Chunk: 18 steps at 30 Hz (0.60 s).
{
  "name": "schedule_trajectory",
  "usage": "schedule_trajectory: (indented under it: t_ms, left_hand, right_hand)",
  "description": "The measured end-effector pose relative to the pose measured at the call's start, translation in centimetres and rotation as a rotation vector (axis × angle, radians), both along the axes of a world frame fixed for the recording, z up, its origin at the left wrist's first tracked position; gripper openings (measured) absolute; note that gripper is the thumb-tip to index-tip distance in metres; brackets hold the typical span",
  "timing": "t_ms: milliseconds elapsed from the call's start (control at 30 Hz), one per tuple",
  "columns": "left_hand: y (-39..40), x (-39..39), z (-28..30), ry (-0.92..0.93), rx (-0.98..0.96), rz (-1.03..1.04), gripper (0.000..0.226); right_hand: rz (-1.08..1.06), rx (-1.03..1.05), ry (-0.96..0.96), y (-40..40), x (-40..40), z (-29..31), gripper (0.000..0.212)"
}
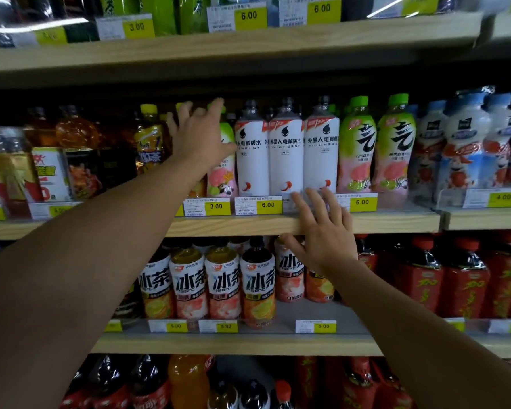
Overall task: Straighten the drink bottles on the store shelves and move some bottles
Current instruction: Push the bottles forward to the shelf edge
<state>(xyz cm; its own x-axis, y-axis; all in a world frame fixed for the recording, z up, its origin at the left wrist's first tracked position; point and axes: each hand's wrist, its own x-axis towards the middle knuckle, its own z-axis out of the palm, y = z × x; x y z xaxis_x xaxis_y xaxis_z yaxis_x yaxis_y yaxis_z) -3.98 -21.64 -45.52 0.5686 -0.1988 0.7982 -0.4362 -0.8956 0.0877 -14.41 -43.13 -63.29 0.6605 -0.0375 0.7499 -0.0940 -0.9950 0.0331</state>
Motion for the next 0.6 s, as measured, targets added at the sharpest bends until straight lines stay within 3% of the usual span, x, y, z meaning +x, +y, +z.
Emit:
schedule_trajectory:
  t_ms: [267, 600]
  left_hand:
    - [1.0, -2.8, -3.6, -0.155, -0.216, -0.320, 0.085]
    - [2.6, -5.7, -3.9, -0.247, -0.325, -0.471, 0.078]
  right_hand:
    - [-0.024, 0.004, 0.025, -0.1, 0.2, 0.0, 0.083]
    - [-0.039, 0.011, 0.075, 0.1, -0.2, 0.3, 0.082]
